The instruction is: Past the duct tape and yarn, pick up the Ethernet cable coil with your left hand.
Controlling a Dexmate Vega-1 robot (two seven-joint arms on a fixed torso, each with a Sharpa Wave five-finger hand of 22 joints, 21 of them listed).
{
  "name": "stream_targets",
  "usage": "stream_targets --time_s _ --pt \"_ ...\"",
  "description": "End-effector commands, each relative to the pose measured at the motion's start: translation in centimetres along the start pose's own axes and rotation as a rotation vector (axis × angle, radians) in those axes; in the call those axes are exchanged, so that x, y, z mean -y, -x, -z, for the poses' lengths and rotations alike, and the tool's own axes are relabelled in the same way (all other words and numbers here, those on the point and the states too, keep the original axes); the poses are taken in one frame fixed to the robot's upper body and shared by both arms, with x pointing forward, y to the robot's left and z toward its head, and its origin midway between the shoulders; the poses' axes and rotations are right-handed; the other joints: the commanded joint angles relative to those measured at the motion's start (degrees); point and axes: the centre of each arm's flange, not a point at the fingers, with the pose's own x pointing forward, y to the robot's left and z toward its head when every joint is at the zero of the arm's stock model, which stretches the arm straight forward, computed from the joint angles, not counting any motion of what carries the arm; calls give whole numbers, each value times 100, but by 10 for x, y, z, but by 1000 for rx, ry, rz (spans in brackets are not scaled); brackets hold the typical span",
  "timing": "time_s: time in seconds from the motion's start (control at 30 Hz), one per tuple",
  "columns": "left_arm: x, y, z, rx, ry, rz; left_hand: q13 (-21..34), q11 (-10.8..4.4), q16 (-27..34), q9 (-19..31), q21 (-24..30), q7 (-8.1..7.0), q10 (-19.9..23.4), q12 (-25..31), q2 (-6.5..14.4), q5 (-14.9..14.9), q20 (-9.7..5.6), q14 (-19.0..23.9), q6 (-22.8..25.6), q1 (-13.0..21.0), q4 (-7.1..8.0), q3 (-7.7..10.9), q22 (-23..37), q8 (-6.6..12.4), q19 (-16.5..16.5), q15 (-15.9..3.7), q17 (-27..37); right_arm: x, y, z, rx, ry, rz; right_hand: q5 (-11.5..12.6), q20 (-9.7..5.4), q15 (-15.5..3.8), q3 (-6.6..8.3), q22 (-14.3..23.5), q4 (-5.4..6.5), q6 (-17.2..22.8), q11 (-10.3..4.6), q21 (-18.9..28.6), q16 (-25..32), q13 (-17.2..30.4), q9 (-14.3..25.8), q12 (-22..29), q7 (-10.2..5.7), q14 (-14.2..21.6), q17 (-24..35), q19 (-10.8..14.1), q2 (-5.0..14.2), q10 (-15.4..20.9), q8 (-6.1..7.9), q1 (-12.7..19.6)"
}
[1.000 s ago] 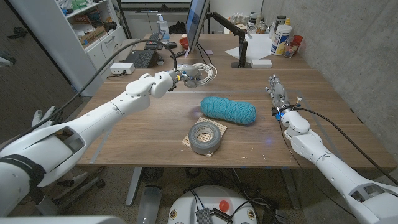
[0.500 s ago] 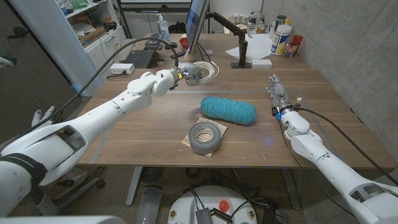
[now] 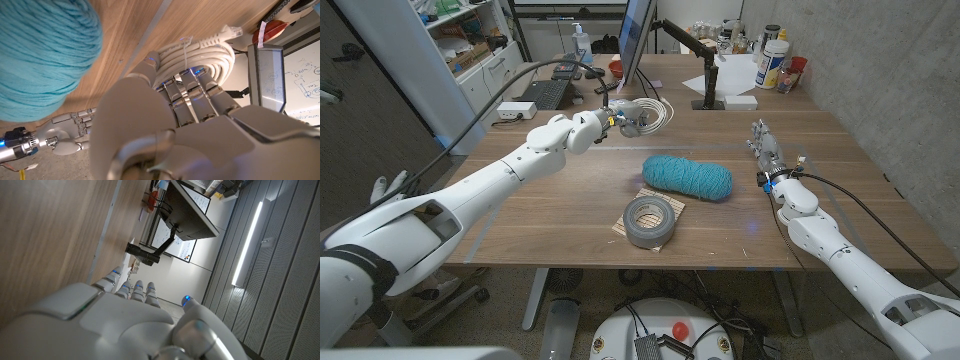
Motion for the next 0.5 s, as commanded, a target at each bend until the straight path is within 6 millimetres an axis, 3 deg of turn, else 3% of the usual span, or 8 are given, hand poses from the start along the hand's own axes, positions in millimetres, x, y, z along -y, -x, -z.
stream_targets --time_s 0.03,0.5 --pt "-10 5 1 -10 0 -17 58 -183 -17 266 44 -118 209 303 669 23 8 55 92 612 94 104 8 131 -32 -750 33 -1 0 0 3 7 -8 -21 7 -214 46 22 -18 35 3 16 41 17 30 -8 -25 -37 16 -27 466 -23 21 -27" --pt "-17 8 -3 -10 -8 -25 36 -174 -59 244 101 -108 203 334 672 24 8 78 81 609 96 104 -8 158 -54 -754 76 -2 0 0 -2 6 -11 -21 4 -218 47 22 -16 48 -4 17 43 17 30 -11 -19 -34 17 -27 468 -32 21 -29"
